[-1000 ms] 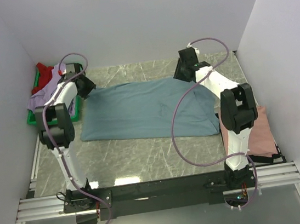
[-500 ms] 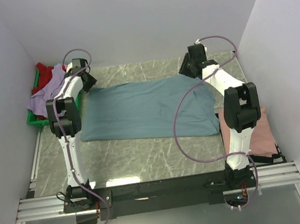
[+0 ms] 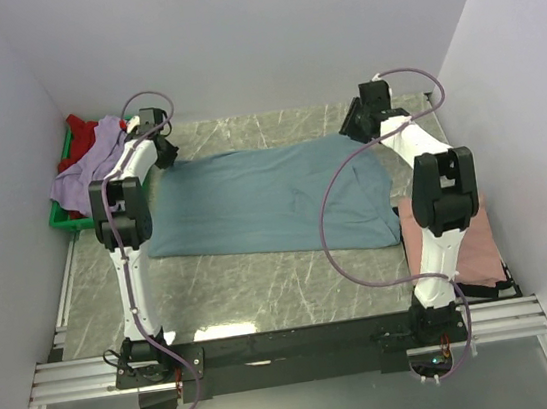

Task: Fold and stack the t-shirts
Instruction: Fold the tshirt

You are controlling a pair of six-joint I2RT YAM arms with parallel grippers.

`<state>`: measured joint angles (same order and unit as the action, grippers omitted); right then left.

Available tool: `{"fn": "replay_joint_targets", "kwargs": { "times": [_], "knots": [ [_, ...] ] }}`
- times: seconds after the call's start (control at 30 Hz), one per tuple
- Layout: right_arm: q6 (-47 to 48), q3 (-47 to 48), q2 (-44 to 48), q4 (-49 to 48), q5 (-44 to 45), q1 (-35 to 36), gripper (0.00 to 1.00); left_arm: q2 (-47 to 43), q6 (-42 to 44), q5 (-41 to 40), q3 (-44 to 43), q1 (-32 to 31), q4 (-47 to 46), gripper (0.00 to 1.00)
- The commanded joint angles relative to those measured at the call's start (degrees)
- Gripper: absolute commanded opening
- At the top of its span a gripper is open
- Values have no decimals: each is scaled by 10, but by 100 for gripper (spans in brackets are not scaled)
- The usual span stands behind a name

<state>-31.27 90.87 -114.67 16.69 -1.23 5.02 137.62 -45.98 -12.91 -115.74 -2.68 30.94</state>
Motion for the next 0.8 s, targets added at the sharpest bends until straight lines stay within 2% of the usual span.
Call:
{"fn": "replay_joint_targets", "kwargs": {
  "times": [0.0, 0.1, 0.4, 0.6, 0.77],
  "knots": [
    [0, 33, -14, 12, -23, -18, 45, 4, 6, -8, -21, 0, 1, 12],
    [2, 53, -32, 34, -29, -31, 48, 1, 5, -3, -21, 0, 1, 0],
    [4, 98, -80, 64, -28, -77, 56, -38, 3, 6, 8, 0, -27, 0],
    [-11, 203, -166, 113, -49, -87, 56, -60, -3, 20, 28, -1, -51, 0],
    [-44, 268, -222, 118, -68, -90, 56, -67, -4, 33, 33, -1, -60, 0]
  ]
}}
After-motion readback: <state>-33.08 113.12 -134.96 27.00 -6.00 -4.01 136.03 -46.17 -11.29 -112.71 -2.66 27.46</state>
